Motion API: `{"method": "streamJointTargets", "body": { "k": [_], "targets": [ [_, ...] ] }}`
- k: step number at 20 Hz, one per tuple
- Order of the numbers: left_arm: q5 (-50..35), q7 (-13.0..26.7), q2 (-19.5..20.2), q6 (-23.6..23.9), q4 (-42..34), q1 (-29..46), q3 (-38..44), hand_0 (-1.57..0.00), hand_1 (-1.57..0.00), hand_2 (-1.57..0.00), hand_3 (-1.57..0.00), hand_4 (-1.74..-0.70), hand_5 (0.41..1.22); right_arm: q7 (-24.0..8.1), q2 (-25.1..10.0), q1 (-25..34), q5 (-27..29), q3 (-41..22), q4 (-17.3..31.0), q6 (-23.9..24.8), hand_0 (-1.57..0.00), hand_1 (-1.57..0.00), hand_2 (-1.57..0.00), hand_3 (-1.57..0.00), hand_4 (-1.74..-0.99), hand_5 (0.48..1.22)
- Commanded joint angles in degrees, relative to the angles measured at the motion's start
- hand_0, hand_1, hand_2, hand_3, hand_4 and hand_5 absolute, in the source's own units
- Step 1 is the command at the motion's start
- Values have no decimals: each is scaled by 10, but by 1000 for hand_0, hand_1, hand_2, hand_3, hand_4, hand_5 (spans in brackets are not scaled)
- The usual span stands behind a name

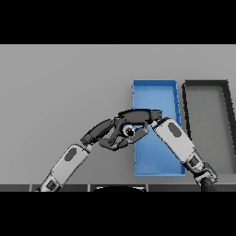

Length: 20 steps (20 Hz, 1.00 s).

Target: Pick up the blue pipe and place it into the blue bin.

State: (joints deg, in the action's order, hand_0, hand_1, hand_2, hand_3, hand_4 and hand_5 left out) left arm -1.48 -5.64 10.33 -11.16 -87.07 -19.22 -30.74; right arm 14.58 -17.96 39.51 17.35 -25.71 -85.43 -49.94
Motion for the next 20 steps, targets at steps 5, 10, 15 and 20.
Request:
{"method": "streamJointTargets", "body": {
  "k": [5, 10, 15, 20],
  "targets": [
    [0, 2, 1, 2, 0, 0, 1, 1, 1, 1, 1, -825, 461, 7, 0, 0, -9, 0, 1, 0, -1571, -1571, -1571, -1571, -1499, 1221],
    [0, 3, 1, 4, 0, -1, 2, 1, 1, 1, 1, -826, 466, 19, 0, -1, -19, 0, 1, 0, -1571, -1571, -1571, -1571, -1499, 1221],
    [0, 3, 2, 6, 0, -1, 2, 1, 1, 1, 1, -828, 470, 29, 1, -1, -28, 0, 2, 0, -1571, -1571, -1571, -1351, -1548, 1221],
    [-1, 2, 2, 8, 0, -1, 3, 1, 1, 1, 1, -826, 475, 37, 1, -1, -32, 1, 2, 0, -1571, -1571, -1571, -693, -1653, 1205]
  ]
}}
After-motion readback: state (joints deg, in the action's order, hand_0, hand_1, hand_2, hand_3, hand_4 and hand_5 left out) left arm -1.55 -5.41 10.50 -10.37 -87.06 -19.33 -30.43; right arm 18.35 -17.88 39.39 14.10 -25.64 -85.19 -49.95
